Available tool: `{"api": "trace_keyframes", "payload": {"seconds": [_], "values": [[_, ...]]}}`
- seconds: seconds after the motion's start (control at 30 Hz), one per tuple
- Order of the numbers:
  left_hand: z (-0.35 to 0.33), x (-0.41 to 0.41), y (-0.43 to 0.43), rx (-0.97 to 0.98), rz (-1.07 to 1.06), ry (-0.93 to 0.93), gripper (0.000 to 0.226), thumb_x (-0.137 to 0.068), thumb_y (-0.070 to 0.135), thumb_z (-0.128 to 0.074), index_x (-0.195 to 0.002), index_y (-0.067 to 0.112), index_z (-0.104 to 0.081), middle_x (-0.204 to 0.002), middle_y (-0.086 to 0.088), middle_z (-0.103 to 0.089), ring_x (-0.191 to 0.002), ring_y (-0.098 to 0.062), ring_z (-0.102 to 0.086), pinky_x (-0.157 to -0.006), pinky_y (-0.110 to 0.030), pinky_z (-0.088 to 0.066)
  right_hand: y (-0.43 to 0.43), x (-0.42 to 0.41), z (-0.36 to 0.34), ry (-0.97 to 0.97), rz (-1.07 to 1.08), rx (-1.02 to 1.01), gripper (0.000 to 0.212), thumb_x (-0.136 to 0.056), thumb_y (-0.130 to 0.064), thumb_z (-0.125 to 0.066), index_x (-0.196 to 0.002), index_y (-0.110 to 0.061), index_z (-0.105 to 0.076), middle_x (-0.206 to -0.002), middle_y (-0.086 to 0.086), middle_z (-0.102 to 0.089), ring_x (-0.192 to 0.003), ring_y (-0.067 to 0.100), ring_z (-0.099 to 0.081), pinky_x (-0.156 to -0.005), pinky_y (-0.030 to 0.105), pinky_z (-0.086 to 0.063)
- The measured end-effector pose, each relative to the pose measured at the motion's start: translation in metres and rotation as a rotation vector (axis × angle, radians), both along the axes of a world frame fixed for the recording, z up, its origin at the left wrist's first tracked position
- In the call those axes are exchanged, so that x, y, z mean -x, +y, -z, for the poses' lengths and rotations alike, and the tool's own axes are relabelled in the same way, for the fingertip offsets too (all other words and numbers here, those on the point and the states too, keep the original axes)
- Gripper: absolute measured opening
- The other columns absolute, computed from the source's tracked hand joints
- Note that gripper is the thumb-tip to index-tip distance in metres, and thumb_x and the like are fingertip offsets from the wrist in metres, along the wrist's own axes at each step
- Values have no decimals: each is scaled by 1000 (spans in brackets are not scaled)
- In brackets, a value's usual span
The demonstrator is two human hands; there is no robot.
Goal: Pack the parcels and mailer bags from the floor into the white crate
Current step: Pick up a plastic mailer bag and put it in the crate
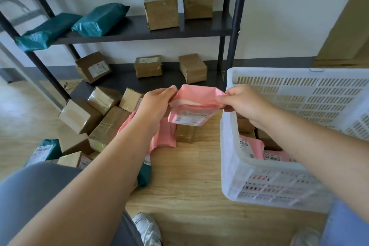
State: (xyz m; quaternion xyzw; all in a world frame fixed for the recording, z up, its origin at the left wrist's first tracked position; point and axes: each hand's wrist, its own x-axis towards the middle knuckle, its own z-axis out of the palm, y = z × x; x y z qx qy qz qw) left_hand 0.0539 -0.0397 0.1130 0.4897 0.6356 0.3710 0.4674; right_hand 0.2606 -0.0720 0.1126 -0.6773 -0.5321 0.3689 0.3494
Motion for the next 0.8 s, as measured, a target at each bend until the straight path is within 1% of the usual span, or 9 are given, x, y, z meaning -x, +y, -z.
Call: {"api": "trace_keyframes", "payload": {"seconds": [0.13,0.27,0.33,0.43,0.53,0.6,0.67,0.73,0.8], "values": [[-2,5,-2,-121,167,80,24,-88,51,-59,-95,30,-68,-90,9,-71,-87,-9,-64,-70,-22,-46,9,-6,-2,200,55,74,13,-88,-6,-64,-76,-3,-67,-89,16,-74,-85,25,-73,-81,33,-59],[4,8,0,-208,220,241,6,-85,36,-70,-87,33,-66,-87,14,-69,-81,-5,-67,-68,-24,-57,8,-6,2,332,93,150,19,-86,0,-55,-71,-2,-65,-79,15,-73,-83,29,-73,-76,33,-59],[7,5,1,-228,198,297,10,-87,34,-69,-92,26,-70,-88,11,-70,-82,-8,-67,-74,-31,-59,6,-6,5,352,99,133,22,-89,-8,-58,-69,-4,-66,-79,15,-73,-84,30,-73,-76,33,-59],[8,1,1,-230,157,323,16,-89,35,-65,-90,21,-70,-84,8,-68,-82,-15,-67,-75,-36,-57,7,-6,7,360,106,106,35,-93,-39,-61,-90,-6,-73,-86,12,-75,-86,28,-73,-80,35,-59],[7,-2,3,-263,116,402,23,-92,38,-61,-89,17,-70,-80,4,-67,-82,-24,-67,-75,-42,-56,7,-3,5,110,133,51,45,-89,-55,-57,-110,-17,-65,-96,7,-71,-90,22,-70,-86,39,-57],[8,-5,4,-292,127,498,25,-94,40,-57,-93,18,-69,-82,4,-67,-79,-21,-66,-73,-40,-57,4,-1,3,-157,123,-98,47,-89,-49,-59,-123,-16,-57,-108,5,-66,-94,19,-64,-83,36,-52],[9,-8,2,-358,160,619,26,-95,43,-53,-94,21,-67,-86,4,-68,-74,-19,-64,-68,-38,-57,0,0,0,-322,57,-277,47,-90,-37,-64,-131,-18,-52,-117,-2,-59,-98,12,-57,-80,25,-42],[12,-12,0,-506,178,763,26,-96,43,-50,-95,23,-68,-87,5,-69,-74,-16,-60,-74,-36,-52,-1,1,-1,-438,-33,-422,44,-89,-30,-66,-130,-20,-55,-121,-1,-57,-105,13,-55,-84,23,-40],[15,-16,-3,-691,212,882,26,-97,39,-51,-95,21,-69,-89,5,-68,-81,-16,-55,-83,-31,-39,-2,5,-1,-524,-130,-518,36,-90,-27,-66,-125,-24,-61,-115,-1,-58,-107,15,-54,-86,27,-43]]}}
